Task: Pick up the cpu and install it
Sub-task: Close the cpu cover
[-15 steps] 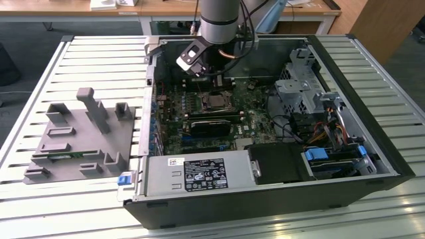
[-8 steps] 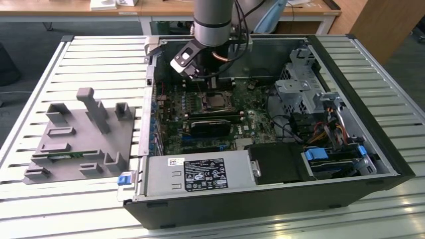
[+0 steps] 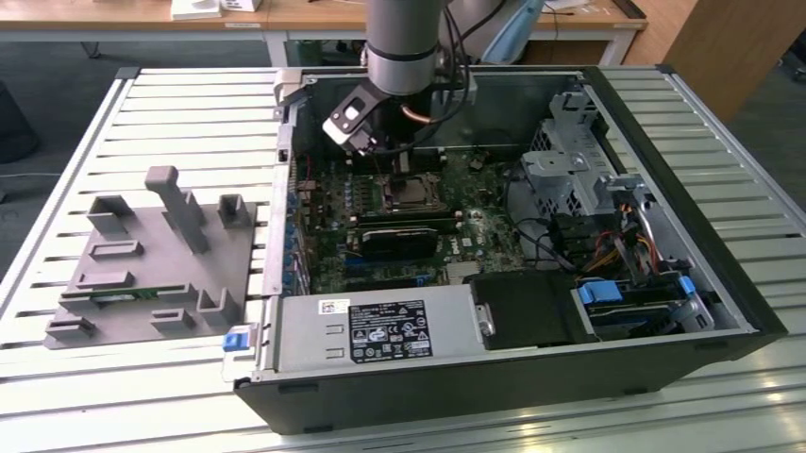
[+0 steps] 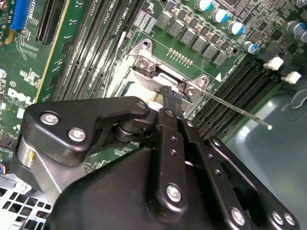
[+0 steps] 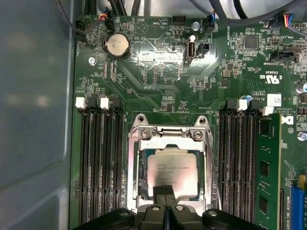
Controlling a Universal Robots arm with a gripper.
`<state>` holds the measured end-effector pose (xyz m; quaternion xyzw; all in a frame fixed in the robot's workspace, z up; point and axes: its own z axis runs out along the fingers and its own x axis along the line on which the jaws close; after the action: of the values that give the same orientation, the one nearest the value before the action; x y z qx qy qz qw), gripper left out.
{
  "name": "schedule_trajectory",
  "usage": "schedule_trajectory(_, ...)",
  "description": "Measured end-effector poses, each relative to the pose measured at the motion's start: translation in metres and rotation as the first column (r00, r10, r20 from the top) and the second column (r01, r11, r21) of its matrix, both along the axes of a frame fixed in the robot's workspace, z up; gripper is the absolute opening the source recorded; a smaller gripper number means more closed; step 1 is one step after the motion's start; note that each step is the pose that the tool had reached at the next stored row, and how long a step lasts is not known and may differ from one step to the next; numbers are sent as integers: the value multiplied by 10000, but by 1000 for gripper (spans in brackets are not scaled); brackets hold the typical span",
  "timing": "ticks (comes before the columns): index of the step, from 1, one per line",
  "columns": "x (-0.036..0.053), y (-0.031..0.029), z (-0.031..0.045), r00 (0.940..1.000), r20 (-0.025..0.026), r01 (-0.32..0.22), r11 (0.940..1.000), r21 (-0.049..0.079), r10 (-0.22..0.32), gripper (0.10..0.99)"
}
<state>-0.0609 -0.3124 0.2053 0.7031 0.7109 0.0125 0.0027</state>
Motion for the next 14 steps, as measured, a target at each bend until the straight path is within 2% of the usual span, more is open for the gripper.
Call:
schedule_trajectory(6,-1,0,-41,10000,0,0,10000,0,0,106)
schedule_trajectory(14,19,1,-55,10000,-3,0,10000,5,0,106)
